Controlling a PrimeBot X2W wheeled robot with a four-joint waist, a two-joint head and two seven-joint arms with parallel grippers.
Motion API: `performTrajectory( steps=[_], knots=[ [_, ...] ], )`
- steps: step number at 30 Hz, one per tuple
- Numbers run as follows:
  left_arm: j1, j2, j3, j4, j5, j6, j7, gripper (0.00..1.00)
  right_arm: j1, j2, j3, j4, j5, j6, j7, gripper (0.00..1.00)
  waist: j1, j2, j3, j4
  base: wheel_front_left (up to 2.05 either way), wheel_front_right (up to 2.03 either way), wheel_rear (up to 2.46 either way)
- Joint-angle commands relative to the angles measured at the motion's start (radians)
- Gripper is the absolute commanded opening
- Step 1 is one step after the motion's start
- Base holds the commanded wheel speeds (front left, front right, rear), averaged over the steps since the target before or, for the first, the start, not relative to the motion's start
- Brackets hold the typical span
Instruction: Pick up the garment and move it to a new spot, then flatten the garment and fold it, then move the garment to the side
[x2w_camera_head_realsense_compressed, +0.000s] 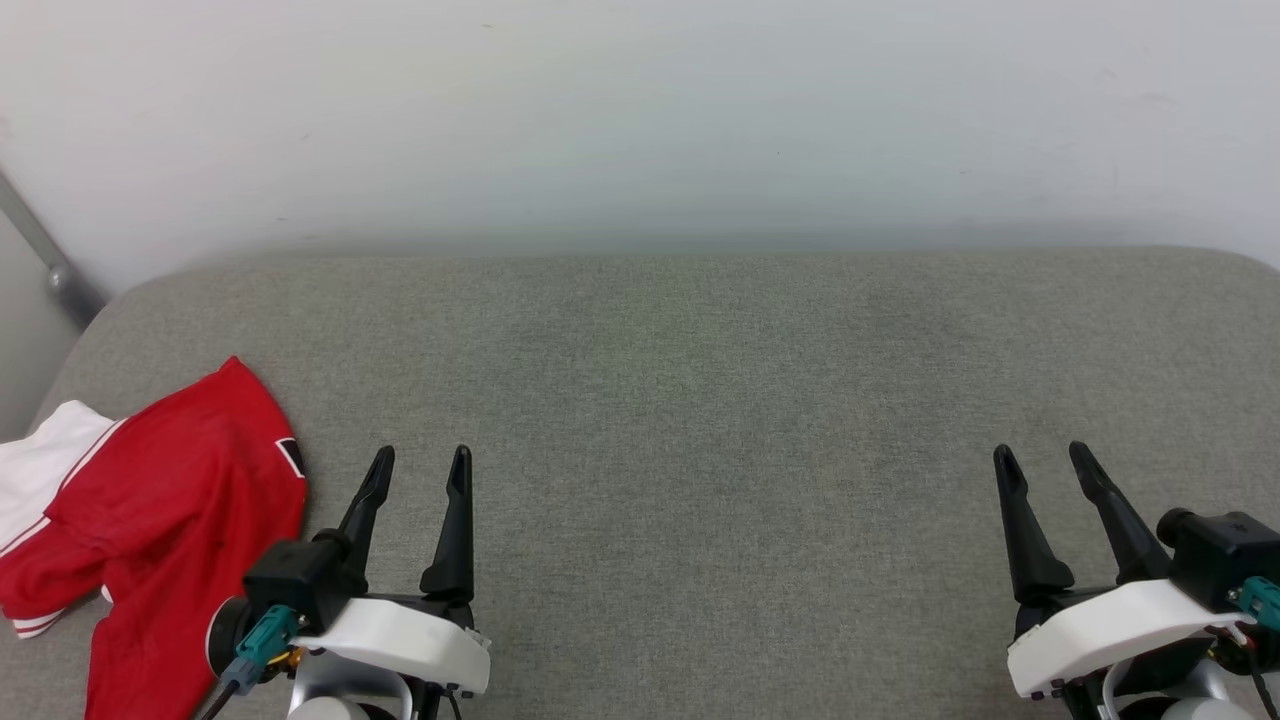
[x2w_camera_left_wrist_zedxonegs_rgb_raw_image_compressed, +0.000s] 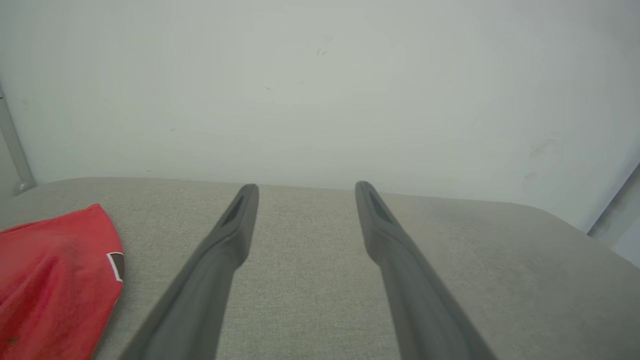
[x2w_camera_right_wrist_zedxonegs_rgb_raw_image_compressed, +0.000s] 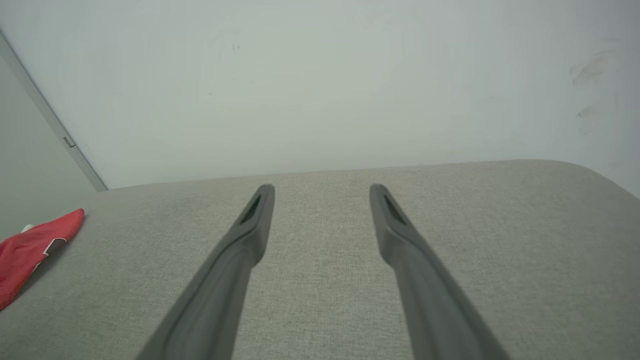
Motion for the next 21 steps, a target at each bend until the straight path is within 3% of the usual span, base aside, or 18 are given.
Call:
performTrajectory(
  steps=[1, 21],
  knots=[
    [-0.006, 0.001, -0.002, -0.002, 0.021, 0.006, -0.007, 1.00, 0.004, 0.003, 0.001, -0.011, -0.021, 0.000, -0.001, 1.00, 0.0000, 0.0000, 0.000, 0.000, 0.00, 0.00, 0.00],
    [-0.012, -0.007, -0.009, 0.045, 0.128, 0.007, -0.047, 1.00, 0.014, 0.006, 0.010, -0.009, -0.136, 0.000, -0.018, 1.00, 0.0000, 0.0000, -0.005, 0.001, 0.00, 0.00, 0.00]
  ],
)
